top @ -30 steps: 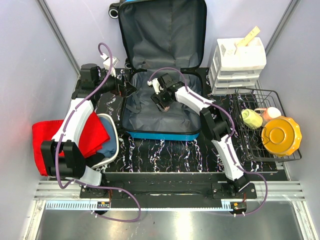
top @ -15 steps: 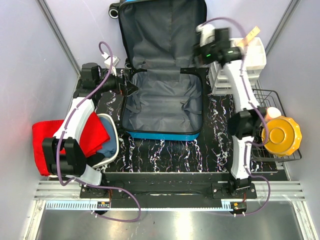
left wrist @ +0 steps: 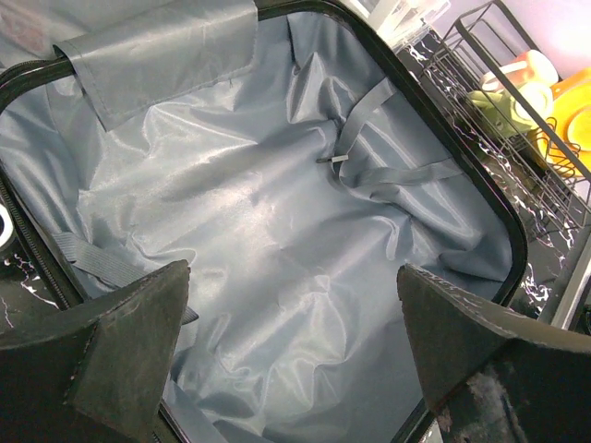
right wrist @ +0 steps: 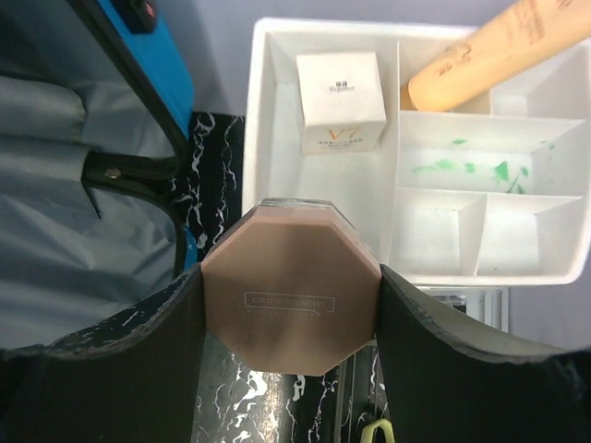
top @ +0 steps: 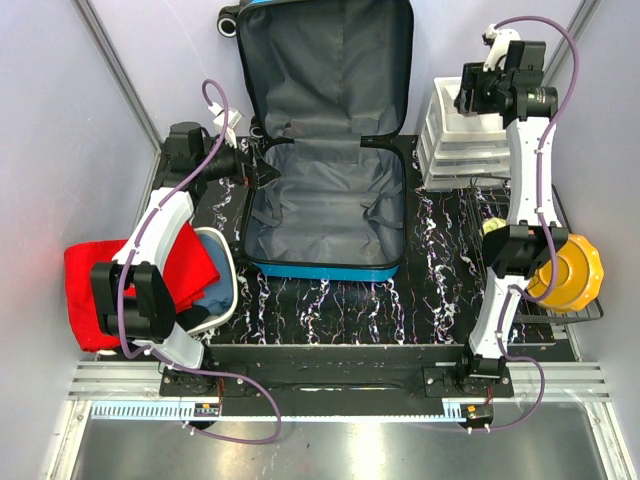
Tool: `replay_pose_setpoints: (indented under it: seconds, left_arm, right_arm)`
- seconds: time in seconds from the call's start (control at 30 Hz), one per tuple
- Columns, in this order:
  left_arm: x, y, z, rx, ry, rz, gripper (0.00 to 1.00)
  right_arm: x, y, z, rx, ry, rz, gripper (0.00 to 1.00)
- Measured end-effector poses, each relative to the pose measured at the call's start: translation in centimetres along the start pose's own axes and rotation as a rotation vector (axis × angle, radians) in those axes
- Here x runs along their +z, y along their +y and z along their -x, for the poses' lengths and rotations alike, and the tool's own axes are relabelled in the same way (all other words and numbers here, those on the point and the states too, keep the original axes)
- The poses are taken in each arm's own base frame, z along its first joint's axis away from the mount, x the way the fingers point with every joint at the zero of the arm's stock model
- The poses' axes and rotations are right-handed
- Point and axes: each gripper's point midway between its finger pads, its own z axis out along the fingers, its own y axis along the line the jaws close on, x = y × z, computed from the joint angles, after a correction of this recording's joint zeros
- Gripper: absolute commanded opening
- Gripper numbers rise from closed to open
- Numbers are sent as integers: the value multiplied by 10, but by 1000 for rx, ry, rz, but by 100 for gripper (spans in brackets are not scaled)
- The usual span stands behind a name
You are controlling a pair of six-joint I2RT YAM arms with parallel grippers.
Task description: Open, take out, and arrange the luggage
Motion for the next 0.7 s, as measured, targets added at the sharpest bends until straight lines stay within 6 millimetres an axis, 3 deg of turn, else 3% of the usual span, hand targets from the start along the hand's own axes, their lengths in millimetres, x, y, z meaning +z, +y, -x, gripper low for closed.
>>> replay_pose_setpoints:
  seconds: [0.3, 0.43, 0.53, 0.57, 0.7]
  left_arm:
    - [0, -1, 2, 4, -3, -3, 99]
    - [0, -1, 2, 3, -2, -2, 99]
    - [0, -1, 2, 3, -2, -2, 99]
    - [0, -1, 2, 3, -2, -1, 99]
    - [0, -1, 2, 3, -2, 0, 99]
  right_arm:
    - [53, -11, -52, 34, 130, -32, 43]
    - [66, -15, -62, 35, 147, -51, 48]
    - [70, -18, -62, 34, 141, -66, 59]
    - [70, -19, -61, 33, 136, -69, 70]
    - [74, -20, -53, 38, 104, -74, 89]
